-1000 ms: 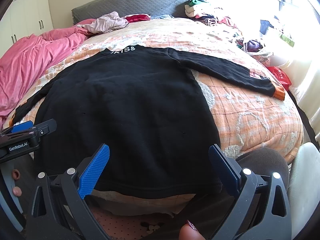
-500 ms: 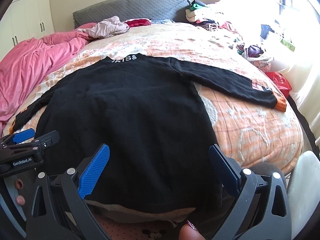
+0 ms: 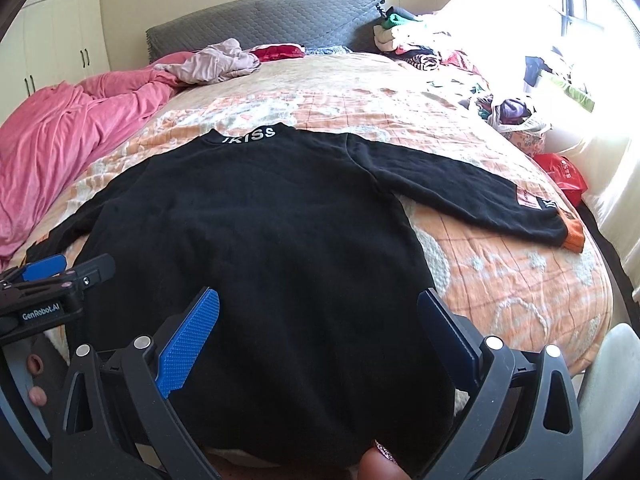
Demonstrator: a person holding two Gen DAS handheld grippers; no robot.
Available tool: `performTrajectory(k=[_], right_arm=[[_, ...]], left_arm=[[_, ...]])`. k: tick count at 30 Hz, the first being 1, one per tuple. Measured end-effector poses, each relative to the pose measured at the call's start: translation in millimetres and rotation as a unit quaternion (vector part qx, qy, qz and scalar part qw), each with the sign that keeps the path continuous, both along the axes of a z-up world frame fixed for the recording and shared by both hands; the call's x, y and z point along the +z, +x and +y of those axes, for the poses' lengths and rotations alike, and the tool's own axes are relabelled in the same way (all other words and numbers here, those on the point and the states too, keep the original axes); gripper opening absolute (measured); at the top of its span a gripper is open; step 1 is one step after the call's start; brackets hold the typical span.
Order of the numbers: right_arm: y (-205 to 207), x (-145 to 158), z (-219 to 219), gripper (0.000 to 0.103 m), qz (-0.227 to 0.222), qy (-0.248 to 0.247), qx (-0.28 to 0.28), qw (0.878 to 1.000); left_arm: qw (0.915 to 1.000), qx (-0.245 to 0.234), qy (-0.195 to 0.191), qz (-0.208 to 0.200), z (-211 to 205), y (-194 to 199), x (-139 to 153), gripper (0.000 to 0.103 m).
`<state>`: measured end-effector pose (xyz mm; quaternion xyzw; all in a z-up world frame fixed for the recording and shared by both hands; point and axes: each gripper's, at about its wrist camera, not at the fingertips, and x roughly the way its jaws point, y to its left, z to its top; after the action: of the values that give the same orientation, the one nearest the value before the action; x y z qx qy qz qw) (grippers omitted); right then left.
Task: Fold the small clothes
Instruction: 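Move the right tool toward the orange cuff of the nearest sleeve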
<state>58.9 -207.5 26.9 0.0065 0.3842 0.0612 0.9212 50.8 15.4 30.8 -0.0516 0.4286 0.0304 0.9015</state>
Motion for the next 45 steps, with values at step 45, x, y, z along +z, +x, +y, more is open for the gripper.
performTrajectory(k=[45], right_arm=[[126,-4,-63,0.099,0.011,0.023,-0.125,0.992]], left_arm=[[0.9989,-0.040,0.007,0.023,-40,138,5,0.095]])
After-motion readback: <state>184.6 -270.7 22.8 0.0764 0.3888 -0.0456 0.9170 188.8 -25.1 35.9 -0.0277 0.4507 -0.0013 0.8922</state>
